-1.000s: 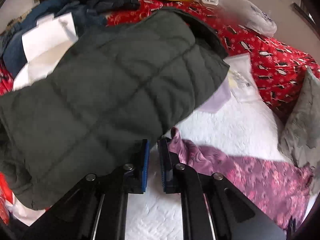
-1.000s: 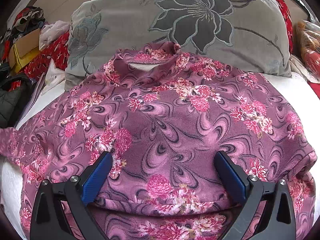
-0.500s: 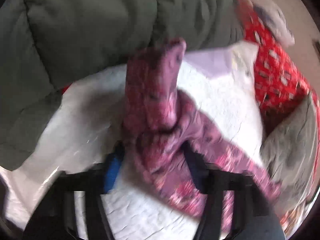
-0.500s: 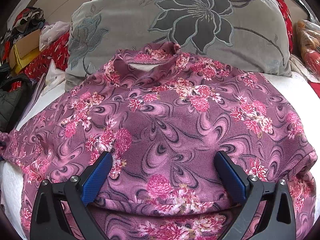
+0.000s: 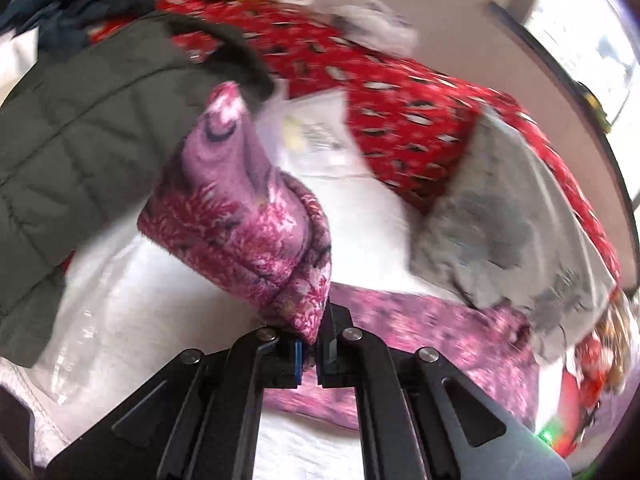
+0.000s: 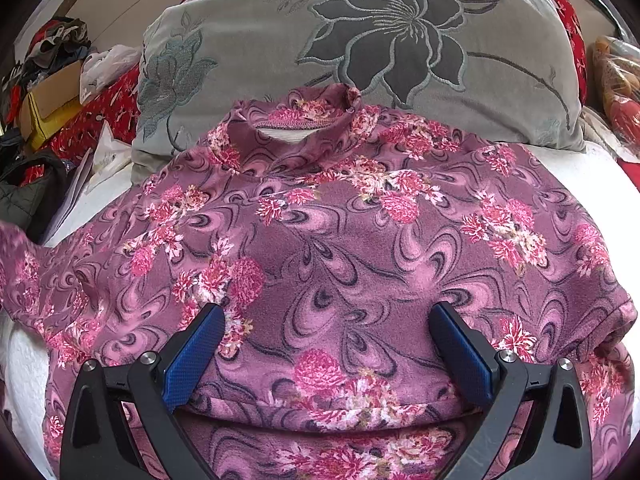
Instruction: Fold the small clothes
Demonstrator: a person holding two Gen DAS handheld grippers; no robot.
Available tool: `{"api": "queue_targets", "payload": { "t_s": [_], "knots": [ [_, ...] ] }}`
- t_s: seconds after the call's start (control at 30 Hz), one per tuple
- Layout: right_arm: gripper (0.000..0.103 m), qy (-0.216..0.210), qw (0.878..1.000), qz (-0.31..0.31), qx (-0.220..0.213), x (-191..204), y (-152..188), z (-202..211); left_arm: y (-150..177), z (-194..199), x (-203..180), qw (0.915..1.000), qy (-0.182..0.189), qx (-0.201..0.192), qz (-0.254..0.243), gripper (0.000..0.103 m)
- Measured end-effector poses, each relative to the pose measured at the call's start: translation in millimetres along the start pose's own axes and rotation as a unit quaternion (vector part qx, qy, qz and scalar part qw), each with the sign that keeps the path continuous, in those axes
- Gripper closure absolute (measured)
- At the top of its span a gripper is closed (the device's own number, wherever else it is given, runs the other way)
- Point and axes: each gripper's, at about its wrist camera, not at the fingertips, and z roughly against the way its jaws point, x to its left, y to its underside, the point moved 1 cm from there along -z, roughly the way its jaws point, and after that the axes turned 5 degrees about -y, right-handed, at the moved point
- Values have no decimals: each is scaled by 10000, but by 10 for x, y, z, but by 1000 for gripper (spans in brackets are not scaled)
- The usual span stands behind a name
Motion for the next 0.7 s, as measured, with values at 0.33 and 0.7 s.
{"api": "queue_targets", "payload": {
  "t_s": [0.33, 0.7],
  "knots": [
    [1, 183, 9979, 386, 486, -43, -197, 114, 320, 106, -833, 9977, 368, 243, -523, 101],
    [0, 885, 9948, 365, 347, -878, -145, 500, 888, 80, -1858, 9883, 813, 610, -1139, 101]
  ]
}}
